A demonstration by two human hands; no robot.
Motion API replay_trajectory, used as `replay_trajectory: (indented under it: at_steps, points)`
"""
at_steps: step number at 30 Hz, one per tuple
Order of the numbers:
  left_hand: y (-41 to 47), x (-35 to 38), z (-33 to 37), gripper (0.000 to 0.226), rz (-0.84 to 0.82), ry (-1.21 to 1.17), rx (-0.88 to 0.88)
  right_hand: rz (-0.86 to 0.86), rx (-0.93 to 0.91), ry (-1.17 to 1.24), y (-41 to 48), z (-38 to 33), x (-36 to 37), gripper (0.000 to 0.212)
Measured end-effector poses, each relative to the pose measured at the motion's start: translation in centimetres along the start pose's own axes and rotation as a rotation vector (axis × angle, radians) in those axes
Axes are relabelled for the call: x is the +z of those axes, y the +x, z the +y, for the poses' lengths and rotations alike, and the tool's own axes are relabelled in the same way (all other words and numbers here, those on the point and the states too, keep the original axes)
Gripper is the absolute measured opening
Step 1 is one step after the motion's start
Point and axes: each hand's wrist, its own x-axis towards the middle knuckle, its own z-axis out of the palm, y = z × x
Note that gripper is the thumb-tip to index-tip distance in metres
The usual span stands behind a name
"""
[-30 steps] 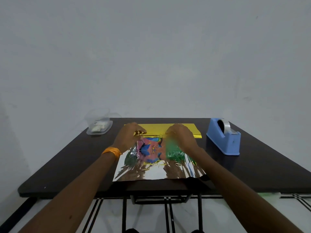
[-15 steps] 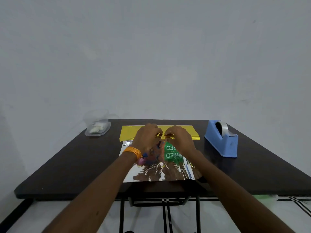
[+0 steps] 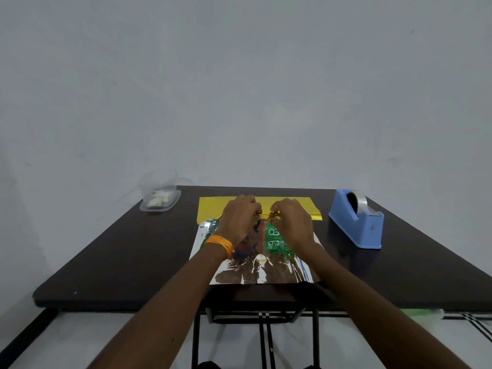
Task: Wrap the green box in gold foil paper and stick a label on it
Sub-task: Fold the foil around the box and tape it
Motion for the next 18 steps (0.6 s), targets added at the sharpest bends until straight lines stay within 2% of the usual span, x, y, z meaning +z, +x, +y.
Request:
replay_trajectory:
  at_steps: [3, 5, 8, 10, 12, 14, 18]
  points:
    - [0.1, -0.2, -0.3, 0.018, -0.019, -0.032, 0.006, 0.011, 0.059, 0.052, -0.7, 1.1, -0.3, 0.029]
    - [0.1, -0.1, -0.5, 0.017, -0.026, -0.041, 0.013, 0.070, 0.177, 0.155, -0.8, 2.3, -0.8, 0.034]
    - [0.1, 0.0, -0.5, 0.017, -0.022, -0.058, -0.004, 0.187, 0.546, 0.457, -0.6, 4.2, -1.6, 0.037]
    - [0.1, 0.1, -0.4, 0.017, -0.018, -0.060, -0.017, 0.135, 0.795, 0.694, -0.4, 5.2, -1.7, 0.045]
    - [0.1, 0.1, -0.3, 0.018, -0.021, -0.062, -0.018, 0.023, 0.959, 0.958, -0.1, 6.2, -1.1, 0.054]
    - [0.2, 0.0, -0.2, 0.018, -0.021, -0.060, -0.015, -0.054, 0.998, 1.129, 0.3, 6.8, -0.6, 0.049]
    - [0.2, -0.1, -0.3, 0.017, -0.021, -0.069, -0.008, -0.091, 0.964, 1.195, 1.0, 6.4, 0.3, 0.054]
